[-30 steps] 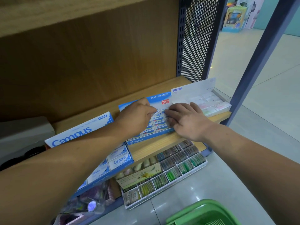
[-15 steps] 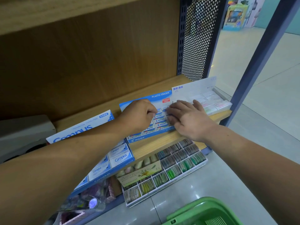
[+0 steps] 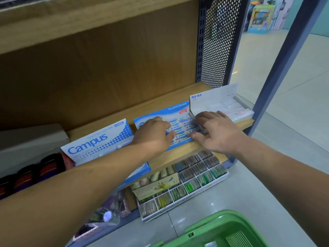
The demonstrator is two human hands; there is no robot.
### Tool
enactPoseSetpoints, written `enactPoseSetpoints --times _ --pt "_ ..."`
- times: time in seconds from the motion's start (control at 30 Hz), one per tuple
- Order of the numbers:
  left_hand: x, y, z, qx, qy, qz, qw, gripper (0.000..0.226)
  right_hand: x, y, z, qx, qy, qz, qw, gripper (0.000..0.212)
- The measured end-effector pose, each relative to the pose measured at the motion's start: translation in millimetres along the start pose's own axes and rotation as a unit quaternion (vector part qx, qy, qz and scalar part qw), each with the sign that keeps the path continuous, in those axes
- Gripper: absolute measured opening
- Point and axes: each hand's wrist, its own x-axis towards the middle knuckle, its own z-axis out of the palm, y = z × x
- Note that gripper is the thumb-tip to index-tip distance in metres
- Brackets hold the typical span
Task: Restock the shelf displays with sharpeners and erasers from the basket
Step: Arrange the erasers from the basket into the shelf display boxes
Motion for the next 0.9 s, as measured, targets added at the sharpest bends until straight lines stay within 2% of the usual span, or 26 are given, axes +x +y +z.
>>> enactPoseSetpoints --times 0.1,0.23,0.3,0.37,0.43,0.5,0.6,0.67,0.7,0.77,0.83,0.9 --pt "-5 1 -2 -0.009 -0.032 -0.004 0.999 0.051 -4 3 -3 0.008 -0.003 -0.009 1.000 0.054" --pt "-23 3 -13 -0.031 -0.024 0.029 0.999 0.058 -20 -1 -14 -0.003 -0.015 -0.013 1.000 0.071" --pt "-39 10 -22 -0.045 0.013 0.045 0.998 0.053 -32 -10 -24 0.020 -0.016 -0.015 1.000 0.077" --pt "-61 20 -29 -0.063 0.065 0.084 0.992 0.042 -49 -24 -33 0.017 -0.014 -0.026 0.999 0.075" --pt "-91 33 -29 -0.105 0.077 0.122 0.984 0.029 -71 -34 -41 -0.001 -0.010 -0.036 0.999 0.070" --pt "-128 45 -20 -0.134 0.052 0.129 0.981 0.022 -104 -42 -47 -0.013 -0.010 -0.040 0.999 0.063" --pt "-180 56 11 -0.165 0.002 0.110 0.980 0.022 -162 -48 -38 -0.003 0.006 -0.056 0.998 0.044" --pt "-208 59 41 -0.177 -0.078 0.101 0.976 0.021 -202 -48 -14 0.015 0.006 -0.070 0.997 0.027" --pt "-221 59 57 -0.176 -0.127 0.095 0.971 0.018 -220 -50 1 0.036 -0.017 -0.074 0.996 0.021" --pt "-242 56 92 -0.179 -0.209 0.063 0.959 0.014 -245 -55 35 0.073 -0.140 -0.063 0.985 0.022" --pt "-259 49 129 -0.185 -0.263 0.000 0.947 0.015 -257 -60 75 0.063 -0.304 -0.043 0.950 0.036" --pt "-270 39 165 -0.177 -0.294 -0.068 0.937 0.026 -262 -62 117 0.037 -0.389 -0.015 0.921 0.051"
